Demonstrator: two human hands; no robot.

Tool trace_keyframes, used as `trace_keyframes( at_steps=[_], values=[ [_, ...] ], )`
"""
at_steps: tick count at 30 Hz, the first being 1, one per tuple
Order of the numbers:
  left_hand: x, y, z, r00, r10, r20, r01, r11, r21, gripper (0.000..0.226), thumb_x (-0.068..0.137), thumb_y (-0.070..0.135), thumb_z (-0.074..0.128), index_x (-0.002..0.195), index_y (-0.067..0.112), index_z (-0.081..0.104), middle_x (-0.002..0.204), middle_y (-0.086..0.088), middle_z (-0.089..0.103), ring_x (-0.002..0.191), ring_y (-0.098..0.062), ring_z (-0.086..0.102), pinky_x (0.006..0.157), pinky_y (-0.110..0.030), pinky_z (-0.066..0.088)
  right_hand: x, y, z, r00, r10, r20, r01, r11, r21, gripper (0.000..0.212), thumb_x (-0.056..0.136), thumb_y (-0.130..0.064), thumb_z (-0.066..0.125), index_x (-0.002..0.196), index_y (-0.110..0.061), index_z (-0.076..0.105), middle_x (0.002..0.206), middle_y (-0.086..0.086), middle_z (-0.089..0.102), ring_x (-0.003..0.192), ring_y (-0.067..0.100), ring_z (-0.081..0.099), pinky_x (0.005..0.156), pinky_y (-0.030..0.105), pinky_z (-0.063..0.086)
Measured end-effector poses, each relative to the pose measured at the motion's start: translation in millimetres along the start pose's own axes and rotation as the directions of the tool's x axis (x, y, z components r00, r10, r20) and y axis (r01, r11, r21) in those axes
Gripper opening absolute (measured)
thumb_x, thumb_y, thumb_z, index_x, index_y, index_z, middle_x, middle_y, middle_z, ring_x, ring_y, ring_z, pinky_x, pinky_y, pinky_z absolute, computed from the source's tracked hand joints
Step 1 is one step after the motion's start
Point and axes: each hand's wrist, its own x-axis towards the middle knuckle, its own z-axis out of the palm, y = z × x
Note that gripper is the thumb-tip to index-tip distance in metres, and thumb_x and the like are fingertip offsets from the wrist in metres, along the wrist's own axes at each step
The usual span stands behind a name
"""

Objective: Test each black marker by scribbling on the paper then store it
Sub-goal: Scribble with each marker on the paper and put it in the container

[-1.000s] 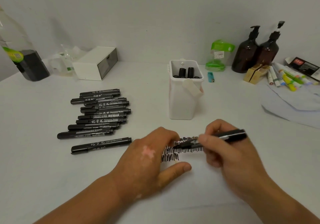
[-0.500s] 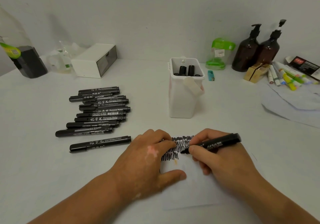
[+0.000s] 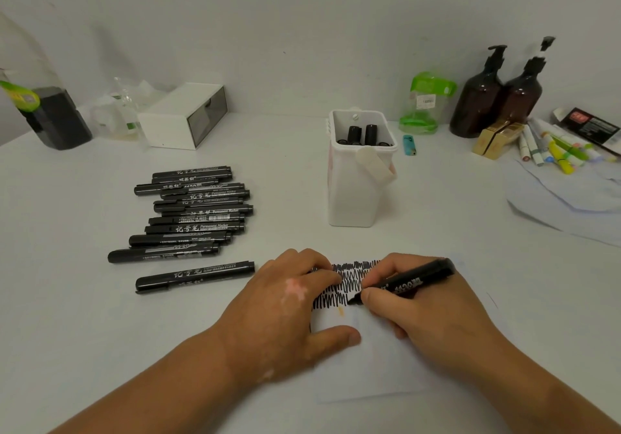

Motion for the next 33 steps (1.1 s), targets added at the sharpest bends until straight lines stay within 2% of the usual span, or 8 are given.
trace_keyframes(
  at_steps=[3, 6, 10, 14, 19, 25, 33],
  values=[
    [0.3, -0.1, -0.5, 1.0, 0.0, 0.003, 0.0, 1.0, 0.003, 0.072, 0.076, 0.082, 0.048, 0.131, 0.036, 0.056, 0.125, 0.023, 0.049, 0.112, -0.001, 0.044, 0.098, -0.019, 0.037, 0.2, 1.0, 0.0, 1.0, -0.011, -0.005, 0.011, 0.999, -0.035, 0.007, 0.078, -0.026, 0.077, 0.079, -0.032, 0.074, 0.054, -0.011, 0.066, 0.047, 0.003, 0.058, 0.048, 0.013, 0.042],
    [0.4, 0.5, -1.2, 1.0, -0.002, 0.008, 0.001, 1.0, 0.003, 0.072, 0.076, 0.081, 0.049, 0.132, 0.036, 0.055, 0.126, 0.022, 0.049, 0.113, -0.001, 0.044, 0.099, -0.019, 0.037, 0.7, 1.8, 0.9, 0.999, -0.001, -0.049, 0.001, 1.0, 0.009, 0.005, 0.079, -0.028, 0.076, 0.079, -0.032, 0.072, 0.051, -0.009, 0.065, 0.043, 0.007, 0.059, 0.045, 0.012, 0.042],
    [0.0, 0.6, -1.7, 1.0, -0.002, 0.007, 0.002, 1.0, 0.001, 0.072, 0.076, 0.081, 0.049, 0.133, 0.037, 0.053, 0.128, 0.024, 0.046, 0.115, 0.0, 0.043, 0.1, -0.019, 0.036, 0.6, 2.0, -0.1, 1.0, -0.007, -0.014, 0.007, 1.0, -0.027, 0.008, 0.075, -0.024, 0.075, 0.076, -0.032, 0.072, 0.05, -0.013, 0.062, 0.045, 0.001, 0.054, 0.046, 0.012, 0.04],
    [0.1, 0.9, -2.5, 1.0, 0.0, 0.009, 0.0, 1.0, -0.008, 0.072, 0.076, 0.081, 0.05, 0.133, 0.037, 0.054, 0.127, 0.023, 0.047, 0.116, 0.0, 0.043, 0.102, -0.022, 0.038, 1.6, 3.9, 0.9, 0.998, -0.006, -0.056, 0.004, 0.999, -0.042, 0.004, 0.076, -0.031, 0.074, 0.077, -0.033, 0.071, 0.049, -0.013, 0.062, 0.046, 0.003, 0.055, 0.049, 0.013, 0.041],
    [-0.4, 1.2, -3.2, 1.0, 0.0, 0.006, 0.0, 1.0, -0.009, 0.073, 0.077, 0.081, 0.051, 0.134, 0.037, 0.053, 0.128, 0.024, 0.046, 0.117, 0.001, 0.042, 0.102, -0.02, 0.037, 1.8, 4.0, 0.2, 0.999, 0.004, -0.037, -0.006, 0.998, -0.068, 0.006, 0.073, -0.028, 0.073, 0.078, -0.031, 0.071, 0.059, -0.009, 0.067, 0.049, 0.002, 0.055, 0.048, 0.013, 0.038],
    [0.8, 1.9, -4.0, 1.0, -0.006, 0.026, 0.006, 1.0, -0.006, 0.072, 0.077, 0.08, 0.052, 0.135, 0.037, 0.053, 0.129, 0.023, 0.046, 0.116, 0.001, 0.042, 0.101, -0.016, 0.035, 2.9, 6.1, 1.8, 0.995, 0.019, -0.099, -0.026, 0.997, -0.067, 0.006, 0.077, -0.033, 0.074, 0.08, -0.032, 0.069, 0.06, -0.011, 0.068, 0.05, 0.004, 0.058, 0.053, 0.019, 0.041],
    [0.6, 0.0, -3.6, 0.999, -0.016, 0.045, 0.017, 1.0, -0.016, 0.073, 0.076, 0.08, 0.052, 0.135, 0.037, 0.053, 0.128, 0.025, 0.045, 0.117, 0.002, 0.042, 0.101, -0.017, 0.037, 2.2, 4.9, -0.1, 0.999, -0.003, -0.052, -0.001, 0.996, -0.089, 0.006, 0.076, -0.024, 0.074, 0.075, -0.027, 0.069, 0.063, -0.007, 0.068, 0.053, 0.004, 0.056, 0.049, 0.013, 0.041]
  ],
)
